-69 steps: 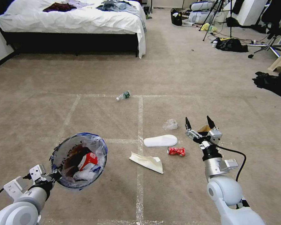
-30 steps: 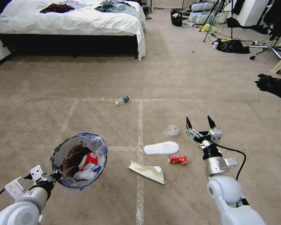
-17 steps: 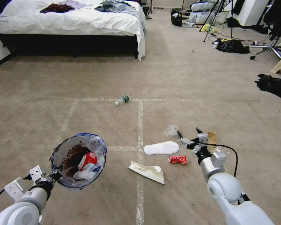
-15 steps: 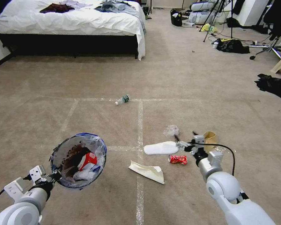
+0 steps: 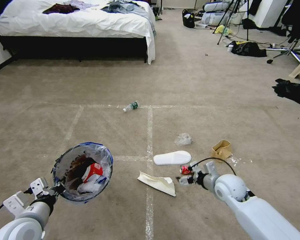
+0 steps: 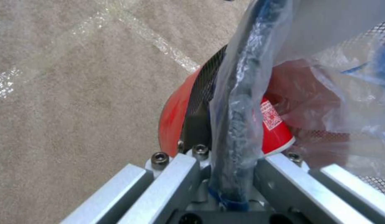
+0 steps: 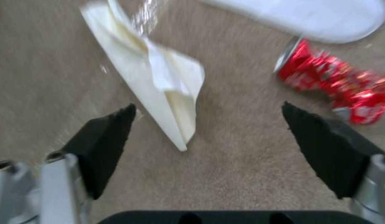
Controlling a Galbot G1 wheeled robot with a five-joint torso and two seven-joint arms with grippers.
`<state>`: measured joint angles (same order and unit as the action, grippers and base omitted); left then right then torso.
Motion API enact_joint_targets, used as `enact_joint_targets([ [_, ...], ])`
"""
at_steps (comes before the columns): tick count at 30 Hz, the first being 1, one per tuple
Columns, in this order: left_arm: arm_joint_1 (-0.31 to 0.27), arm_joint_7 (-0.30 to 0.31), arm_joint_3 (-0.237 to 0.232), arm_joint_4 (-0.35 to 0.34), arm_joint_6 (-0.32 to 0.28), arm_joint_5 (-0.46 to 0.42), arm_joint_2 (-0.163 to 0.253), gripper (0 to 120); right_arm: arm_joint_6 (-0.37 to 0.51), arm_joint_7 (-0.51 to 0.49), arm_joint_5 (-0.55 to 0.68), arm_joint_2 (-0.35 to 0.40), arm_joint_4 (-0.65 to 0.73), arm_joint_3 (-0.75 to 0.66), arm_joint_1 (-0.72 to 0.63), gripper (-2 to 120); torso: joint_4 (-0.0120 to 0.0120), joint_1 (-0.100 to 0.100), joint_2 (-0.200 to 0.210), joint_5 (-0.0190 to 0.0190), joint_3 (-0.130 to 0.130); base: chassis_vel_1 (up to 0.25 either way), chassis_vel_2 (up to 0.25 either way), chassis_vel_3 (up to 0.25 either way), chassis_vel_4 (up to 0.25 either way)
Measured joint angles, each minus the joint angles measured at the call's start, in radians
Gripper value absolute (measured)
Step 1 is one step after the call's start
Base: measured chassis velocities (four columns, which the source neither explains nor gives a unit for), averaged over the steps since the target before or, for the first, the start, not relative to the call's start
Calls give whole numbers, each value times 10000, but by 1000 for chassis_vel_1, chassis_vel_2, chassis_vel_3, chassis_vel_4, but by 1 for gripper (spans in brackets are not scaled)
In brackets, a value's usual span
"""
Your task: Pick up the trash bin and place the garbage on the floor into it.
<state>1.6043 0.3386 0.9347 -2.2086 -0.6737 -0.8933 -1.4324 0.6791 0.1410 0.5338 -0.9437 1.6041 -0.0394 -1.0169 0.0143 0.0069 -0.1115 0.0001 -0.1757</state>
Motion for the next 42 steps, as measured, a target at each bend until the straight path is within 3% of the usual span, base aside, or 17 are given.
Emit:
enact_joint_targets([
  [7, 179, -6, 62, -160, 60, 80, -129, 0, -659, 311, -486, -430, -1557, 1037, 940, 99, -1, 0, 0, -2, 0, 0, 0, 0, 0],
  [22, 361, -12, 175, -395, 160, 139, -279, 0, -2334, 521, -720, -1571, -3772, 2353, 2303, 99, -1, 1, 0, -2, 1, 0, 0, 0, 0],
  [38, 301, -12, 177, -273, 187, 136, -226, 0, -2630, 350, -1179, -2454, -4586, 2471, 2080, 98, 0, 1, 0, -2, 1, 0, 0, 0, 0],
  [41, 308, -12, 169, -230, 211, 133, -211, 0, -2753, 347, -1334, -2639, -4899, 2469, 2156, 93, 0, 1, 0, -2, 1, 0, 0, 0, 0],
  [42, 318, -12, 161, -206, 232, 134, -205, 0, -2808, 347, -1397, -2746, -5069, 2469, 2189, 86, -2, 0, 0, -2, 1, 0, 0, 0, 0],
])
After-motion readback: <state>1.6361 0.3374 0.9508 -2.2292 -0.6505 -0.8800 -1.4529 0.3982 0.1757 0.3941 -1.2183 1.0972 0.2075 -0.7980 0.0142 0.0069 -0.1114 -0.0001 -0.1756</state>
